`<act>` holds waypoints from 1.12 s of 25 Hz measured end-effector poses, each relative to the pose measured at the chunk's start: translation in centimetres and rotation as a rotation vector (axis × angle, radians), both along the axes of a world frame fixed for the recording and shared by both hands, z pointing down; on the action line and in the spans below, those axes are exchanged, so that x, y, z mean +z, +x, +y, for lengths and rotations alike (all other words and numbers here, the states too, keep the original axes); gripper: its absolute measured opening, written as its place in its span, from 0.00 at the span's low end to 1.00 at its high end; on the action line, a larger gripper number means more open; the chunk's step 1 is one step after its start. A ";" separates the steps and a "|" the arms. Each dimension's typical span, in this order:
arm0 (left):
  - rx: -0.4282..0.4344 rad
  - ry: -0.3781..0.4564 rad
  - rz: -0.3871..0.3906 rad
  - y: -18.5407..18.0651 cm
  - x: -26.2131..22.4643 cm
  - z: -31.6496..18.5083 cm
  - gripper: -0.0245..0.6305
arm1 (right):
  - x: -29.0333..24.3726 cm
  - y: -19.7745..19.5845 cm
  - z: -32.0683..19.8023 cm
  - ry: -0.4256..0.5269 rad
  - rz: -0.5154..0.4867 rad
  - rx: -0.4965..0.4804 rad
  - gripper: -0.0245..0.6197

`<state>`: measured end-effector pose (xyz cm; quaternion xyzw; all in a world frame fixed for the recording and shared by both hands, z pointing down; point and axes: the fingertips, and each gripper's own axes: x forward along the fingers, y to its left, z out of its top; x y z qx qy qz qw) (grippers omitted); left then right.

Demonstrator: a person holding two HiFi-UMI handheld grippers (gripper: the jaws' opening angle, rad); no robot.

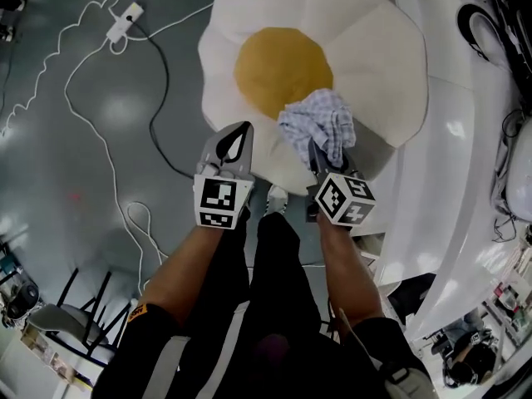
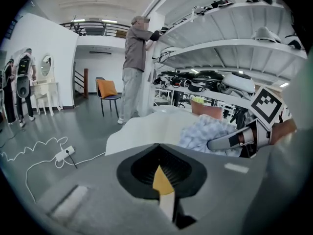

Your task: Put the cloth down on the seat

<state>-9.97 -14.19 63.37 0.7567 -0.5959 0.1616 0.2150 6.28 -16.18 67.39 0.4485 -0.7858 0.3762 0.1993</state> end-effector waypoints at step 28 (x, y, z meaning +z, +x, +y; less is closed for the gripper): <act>0.066 -0.058 0.012 -0.3 17.9 -5.3 0.04 | 23.7 1.5 -5.5 -0.138 0.178 -0.004 0.30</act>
